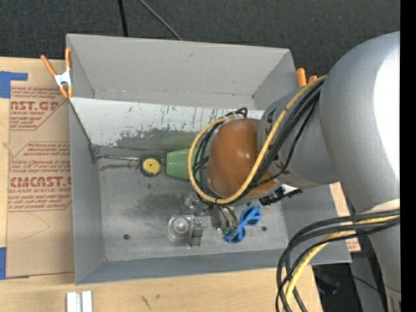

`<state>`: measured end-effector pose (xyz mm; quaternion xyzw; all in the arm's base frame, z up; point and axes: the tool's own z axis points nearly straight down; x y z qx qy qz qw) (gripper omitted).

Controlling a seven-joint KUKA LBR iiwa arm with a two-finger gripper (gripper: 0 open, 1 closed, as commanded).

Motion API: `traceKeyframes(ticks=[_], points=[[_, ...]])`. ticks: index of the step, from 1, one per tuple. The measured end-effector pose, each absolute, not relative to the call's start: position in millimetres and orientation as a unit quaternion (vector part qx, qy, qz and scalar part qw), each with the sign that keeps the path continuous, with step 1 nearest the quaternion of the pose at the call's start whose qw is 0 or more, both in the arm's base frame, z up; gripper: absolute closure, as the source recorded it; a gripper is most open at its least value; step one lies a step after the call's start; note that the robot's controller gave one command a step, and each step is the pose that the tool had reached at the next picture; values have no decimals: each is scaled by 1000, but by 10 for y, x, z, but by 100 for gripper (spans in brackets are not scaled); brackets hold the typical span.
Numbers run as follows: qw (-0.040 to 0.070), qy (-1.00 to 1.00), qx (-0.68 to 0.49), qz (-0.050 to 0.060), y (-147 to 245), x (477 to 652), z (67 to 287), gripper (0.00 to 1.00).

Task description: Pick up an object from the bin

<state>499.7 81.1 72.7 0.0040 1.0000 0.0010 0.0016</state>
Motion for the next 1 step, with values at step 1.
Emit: traceKeyframes(ticks=[1], points=[[4,999,-35,0,734,4851,2261,100]])
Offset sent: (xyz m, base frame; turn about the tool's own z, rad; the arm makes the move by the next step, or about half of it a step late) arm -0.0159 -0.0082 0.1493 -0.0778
